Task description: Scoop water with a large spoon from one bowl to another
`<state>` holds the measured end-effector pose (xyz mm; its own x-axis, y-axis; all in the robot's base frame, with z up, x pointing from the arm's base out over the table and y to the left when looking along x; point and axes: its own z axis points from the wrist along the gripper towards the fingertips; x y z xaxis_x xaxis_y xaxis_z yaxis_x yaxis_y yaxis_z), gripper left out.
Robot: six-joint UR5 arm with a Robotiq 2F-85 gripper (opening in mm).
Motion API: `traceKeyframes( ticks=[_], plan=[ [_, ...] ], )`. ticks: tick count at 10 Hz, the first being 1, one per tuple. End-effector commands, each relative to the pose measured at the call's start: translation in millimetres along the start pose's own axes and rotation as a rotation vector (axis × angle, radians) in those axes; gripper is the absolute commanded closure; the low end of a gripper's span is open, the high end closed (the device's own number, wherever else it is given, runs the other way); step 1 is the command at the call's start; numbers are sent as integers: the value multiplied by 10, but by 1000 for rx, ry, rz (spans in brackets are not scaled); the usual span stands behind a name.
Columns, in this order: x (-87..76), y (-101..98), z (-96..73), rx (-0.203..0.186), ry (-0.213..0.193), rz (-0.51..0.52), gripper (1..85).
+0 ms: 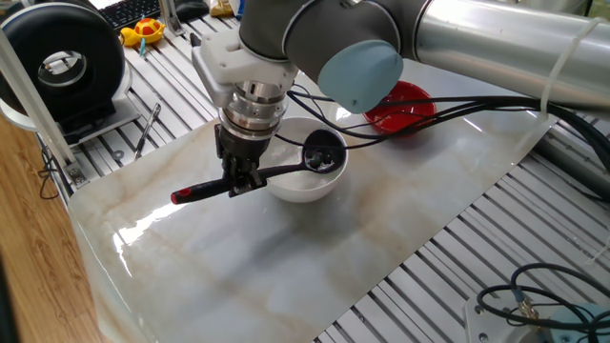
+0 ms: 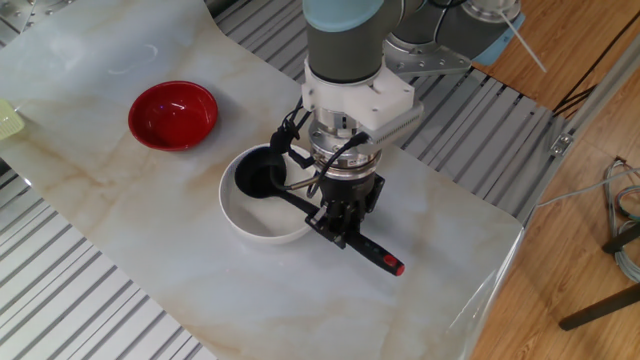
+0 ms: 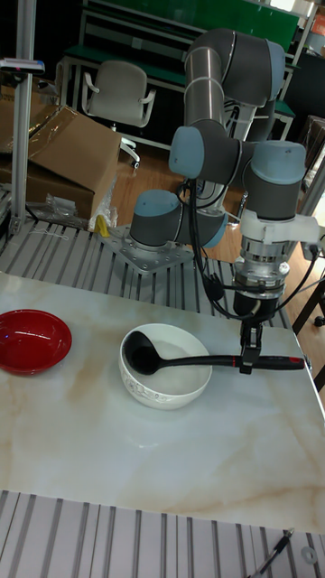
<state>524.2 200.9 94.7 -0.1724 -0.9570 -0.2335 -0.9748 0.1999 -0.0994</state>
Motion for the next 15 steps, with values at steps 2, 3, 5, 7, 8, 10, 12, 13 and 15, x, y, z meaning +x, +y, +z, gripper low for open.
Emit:
traceKeyframes(
  ticks=[2,3,5,7,8,10,12,13,15],
  plan=[
    [-131,-34,-111,-11,-24,9,843],
    [-156,-54,-153,-12,-32,7,843],
    [-205,-112,-250,-10,-43,8,843],
    [-280,-160,-368,-10,-45,12,843],
    [-319,-173,-412,-10,-46,16,843],
    [-410,-191,-491,-10,-73,43,843],
    [-453,-208,-495,-4,-89,63,843],
    [-425,-229,-492,4,-79,67,843],
    [-436,-223,-493,1,-83,77,843]
  ],
)
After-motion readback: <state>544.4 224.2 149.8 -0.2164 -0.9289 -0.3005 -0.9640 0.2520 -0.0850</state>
